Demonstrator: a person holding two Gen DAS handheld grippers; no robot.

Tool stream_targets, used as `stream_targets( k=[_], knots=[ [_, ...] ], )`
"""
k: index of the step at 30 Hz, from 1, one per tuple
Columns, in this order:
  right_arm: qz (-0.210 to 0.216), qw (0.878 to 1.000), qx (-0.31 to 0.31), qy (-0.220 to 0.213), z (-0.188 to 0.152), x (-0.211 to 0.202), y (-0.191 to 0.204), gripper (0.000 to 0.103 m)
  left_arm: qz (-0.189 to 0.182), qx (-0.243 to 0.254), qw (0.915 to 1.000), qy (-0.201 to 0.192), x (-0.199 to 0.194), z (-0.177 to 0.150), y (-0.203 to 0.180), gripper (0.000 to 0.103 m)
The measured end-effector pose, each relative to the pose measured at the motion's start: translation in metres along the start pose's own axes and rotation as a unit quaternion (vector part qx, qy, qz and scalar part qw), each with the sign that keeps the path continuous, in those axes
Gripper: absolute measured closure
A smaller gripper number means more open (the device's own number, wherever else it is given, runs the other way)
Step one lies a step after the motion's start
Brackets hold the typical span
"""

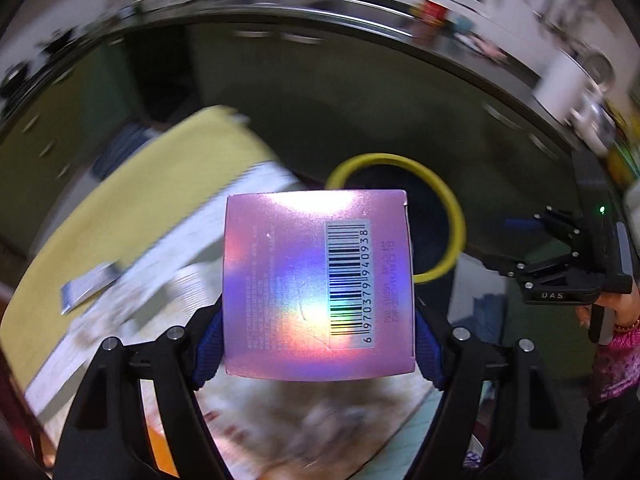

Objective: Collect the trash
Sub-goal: 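Carry the pink box over the bin and release it with the left tool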

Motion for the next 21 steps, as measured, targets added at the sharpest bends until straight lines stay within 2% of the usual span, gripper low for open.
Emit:
stream_targets(
  k=[5,10,16,21],
  knots=[
    [-0.016,0.999,0.028,-0.009,-0.02,-0.021,-0.032,0.036,-0.037,0.041,0.9983,0.02,0.052,0.021,-0.065,0.03],
    [-0.023,0.998,0.051,-0.013,-0.037,-0.033,-0.057,0.036,-0.045,0.047,0.9974,0.032,0.106,0.037,-0.101,0.03],
    [-0.025,0.997,0.068,-0.012,-0.051,-0.04,-0.072,0.036,-0.011,0.047,0.9976,0.049,0.168,0.051,-0.108,0.029],
    [-0.027,0.997,0.069,-0.012,-0.053,-0.041,-0.072,0.036,-0.012,0.027,0.9983,0.051,0.167,0.051,-0.095,0.027]
  ],
)
Point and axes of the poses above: each gripper's, at about its wrist camera, not at the fingertips, and x roughly the way its jaws point, y to its left, z to its top, the point moved 9 cm from there along x, roughly the way its jaws point, and after that the axes turned 7 degrees about -y, right-handed, at the moved point
